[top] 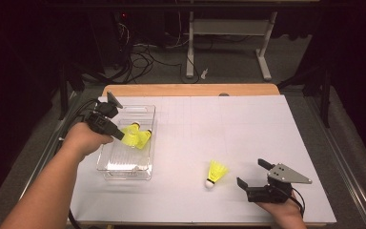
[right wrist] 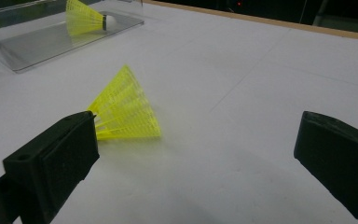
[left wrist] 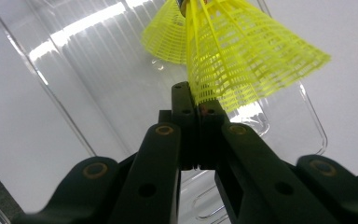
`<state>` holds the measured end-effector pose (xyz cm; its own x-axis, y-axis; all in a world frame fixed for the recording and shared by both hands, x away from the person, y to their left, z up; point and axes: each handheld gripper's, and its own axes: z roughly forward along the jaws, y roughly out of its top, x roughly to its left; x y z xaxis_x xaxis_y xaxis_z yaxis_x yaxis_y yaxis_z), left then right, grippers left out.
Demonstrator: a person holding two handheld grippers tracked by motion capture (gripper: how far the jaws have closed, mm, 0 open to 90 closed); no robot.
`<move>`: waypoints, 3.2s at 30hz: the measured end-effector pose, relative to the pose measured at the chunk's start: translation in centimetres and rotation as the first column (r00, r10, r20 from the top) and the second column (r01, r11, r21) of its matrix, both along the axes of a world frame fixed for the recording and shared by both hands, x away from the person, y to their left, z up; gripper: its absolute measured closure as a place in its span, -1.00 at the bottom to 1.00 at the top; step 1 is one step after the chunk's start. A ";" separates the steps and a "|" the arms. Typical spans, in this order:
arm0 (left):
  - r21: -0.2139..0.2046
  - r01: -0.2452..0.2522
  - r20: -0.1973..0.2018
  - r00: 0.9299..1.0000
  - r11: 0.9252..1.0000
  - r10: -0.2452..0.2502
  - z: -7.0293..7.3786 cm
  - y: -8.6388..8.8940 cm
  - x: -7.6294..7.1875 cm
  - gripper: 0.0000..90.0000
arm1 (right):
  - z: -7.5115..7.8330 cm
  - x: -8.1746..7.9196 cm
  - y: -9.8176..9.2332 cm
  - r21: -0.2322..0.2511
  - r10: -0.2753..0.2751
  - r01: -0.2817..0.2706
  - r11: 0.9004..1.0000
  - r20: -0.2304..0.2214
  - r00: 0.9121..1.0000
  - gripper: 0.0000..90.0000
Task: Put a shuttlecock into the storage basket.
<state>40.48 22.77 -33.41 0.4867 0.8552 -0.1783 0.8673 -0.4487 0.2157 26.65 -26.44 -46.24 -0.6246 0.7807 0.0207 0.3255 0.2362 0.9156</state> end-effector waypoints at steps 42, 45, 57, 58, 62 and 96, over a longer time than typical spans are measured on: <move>0.021 -0.108 0.017 0.994 0.994 0.108 0.5 2.3 2.6 0.98 | 0.0 0.0 -0.1 0.016 0.006 -0.006 1.000 0.017 1.000 -0.99; 0.022 -0.121 0.006 0.993 0.992 0.121 -0.1 2.5 2.9 0.98 | 0.0 -0.1 -0.1 0.018 0.007 -0.008 1.000 0.018 1.000 -0.99; 0.049 -0.147 -0.013 0.989 0.988 0.147 -1.5 2.7 3.6 0.98 | 0.0 -0.1 0.0 0.019 0.013 -0.013 1.000 0.012 1.000 -0.99; 0.050 -0.151 -0.015 0.988 0.987 0.152 -1.7 2.8 3.7 0.98 | 0.0 -0.1 -0.1 0.018 0.014 -0.014 1.000 0.013 1.000 -0.99; 0.051 -0.165 -0.022 0.986 0.985 0.167 -2.3 3.1 3.9 0.98 | 0.0 -0.1 -0.1 0.019 0.014 -0.014 1.000 0.013 1.000 -0.99; 0.117 -0.175 -0.031 0.983 0.978 0.180 -6.0 1.9 4.8 0.97 | 0.0 -0.2 -0.1 0.018 0.018 -0.018 1.000 0.013 1.000 -0.99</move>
